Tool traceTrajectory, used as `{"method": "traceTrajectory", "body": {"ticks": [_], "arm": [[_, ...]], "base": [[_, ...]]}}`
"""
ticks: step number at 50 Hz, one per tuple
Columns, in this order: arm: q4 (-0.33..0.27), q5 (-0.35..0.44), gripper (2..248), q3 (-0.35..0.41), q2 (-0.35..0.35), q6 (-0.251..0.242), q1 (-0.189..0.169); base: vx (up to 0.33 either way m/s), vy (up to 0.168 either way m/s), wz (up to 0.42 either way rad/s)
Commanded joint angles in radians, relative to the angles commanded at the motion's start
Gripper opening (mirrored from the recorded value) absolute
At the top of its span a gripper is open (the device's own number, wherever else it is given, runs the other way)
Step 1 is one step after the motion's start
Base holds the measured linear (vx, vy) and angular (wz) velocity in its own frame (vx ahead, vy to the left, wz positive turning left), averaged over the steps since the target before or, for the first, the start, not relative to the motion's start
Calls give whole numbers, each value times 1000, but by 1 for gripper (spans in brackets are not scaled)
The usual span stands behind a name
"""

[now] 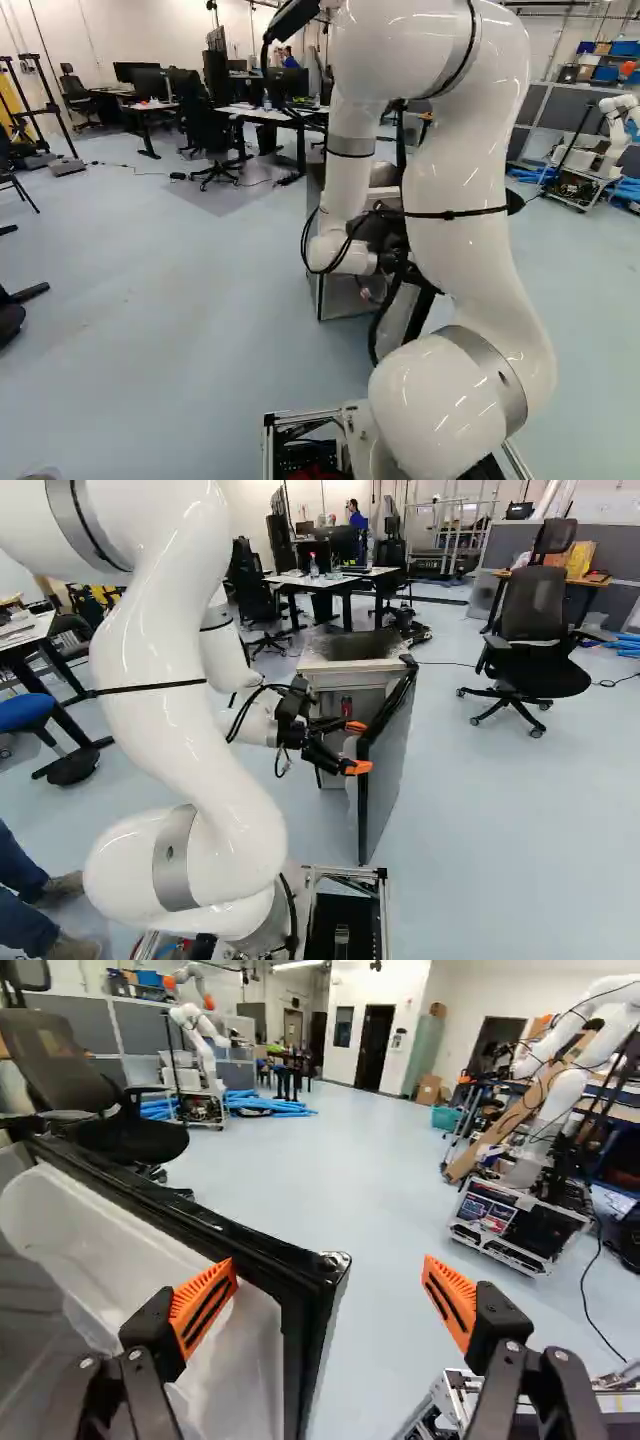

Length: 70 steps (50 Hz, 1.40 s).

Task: Grab a drink from the fridge

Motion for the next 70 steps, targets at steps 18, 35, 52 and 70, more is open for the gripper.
{"method": "traceTrajectory", "body": {"ticks": [18, 35, 52, 70], "arm": [[0, 0, 247, -77, -23, 0, -134], [0, 0, 247, -157, -51, 0, -249], [0, 0, 247, -241, -84, 0, -353], [0, 0, 247, -333, -122, 0, -452]], "base": [[0, 0, 0], [0, 0, 0], [0, 0, 0], [0, 0, 0]]}}
